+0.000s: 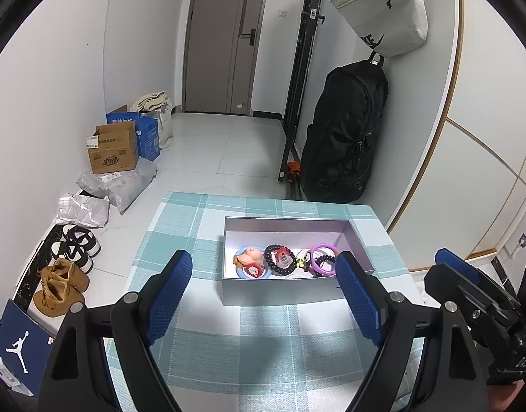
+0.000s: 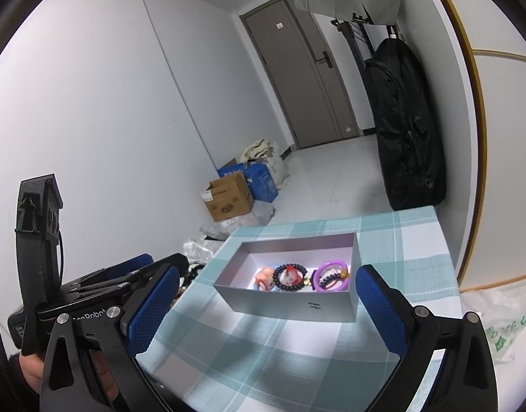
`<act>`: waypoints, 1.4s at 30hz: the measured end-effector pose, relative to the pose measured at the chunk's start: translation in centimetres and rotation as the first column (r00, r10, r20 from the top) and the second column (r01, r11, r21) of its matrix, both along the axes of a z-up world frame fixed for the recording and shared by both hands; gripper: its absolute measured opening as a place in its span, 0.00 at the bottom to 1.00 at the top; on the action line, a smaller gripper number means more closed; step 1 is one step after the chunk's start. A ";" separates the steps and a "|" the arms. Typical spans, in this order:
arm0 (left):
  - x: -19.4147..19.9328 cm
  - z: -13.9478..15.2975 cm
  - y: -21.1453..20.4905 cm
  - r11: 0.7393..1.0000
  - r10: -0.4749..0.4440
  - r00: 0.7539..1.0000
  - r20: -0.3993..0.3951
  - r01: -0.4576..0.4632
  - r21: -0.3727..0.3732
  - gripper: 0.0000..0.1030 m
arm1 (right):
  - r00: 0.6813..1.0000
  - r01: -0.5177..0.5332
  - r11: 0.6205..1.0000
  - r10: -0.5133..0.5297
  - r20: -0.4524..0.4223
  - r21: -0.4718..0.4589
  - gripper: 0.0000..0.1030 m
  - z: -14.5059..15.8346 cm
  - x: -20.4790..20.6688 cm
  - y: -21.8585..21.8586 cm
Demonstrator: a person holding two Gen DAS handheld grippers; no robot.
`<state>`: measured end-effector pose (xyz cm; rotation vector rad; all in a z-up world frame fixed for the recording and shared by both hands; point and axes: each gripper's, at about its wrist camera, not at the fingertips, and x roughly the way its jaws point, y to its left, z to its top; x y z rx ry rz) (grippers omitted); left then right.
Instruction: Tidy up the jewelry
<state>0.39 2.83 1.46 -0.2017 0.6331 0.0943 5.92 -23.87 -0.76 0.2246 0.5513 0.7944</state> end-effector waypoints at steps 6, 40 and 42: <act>0.1 0.0 0.0 1.000 -0.005 1.000 -0.002 0.005 0.001 0.80 | 1.000 0.007 1.000 -0.007 -0.006 -0.012 1.00 -0.2 0.1 0.1; 0.0 0.1 -0.8 0.999 -0.040 0.999 0.003 0.040 -0.002 0.80 | 0.999 0.033 0.998 -0.034 -0.016 -0.051 1.00 -0.6 0.2 0.1; 0.0 0.0 -0.8 0.999 -0.042 0.999 0.003 0.042 -0.002 0.80 | 0.999 0.034 0.998 -0.035 -0.013 -0.056 1.00 -0.6 0.2 0.2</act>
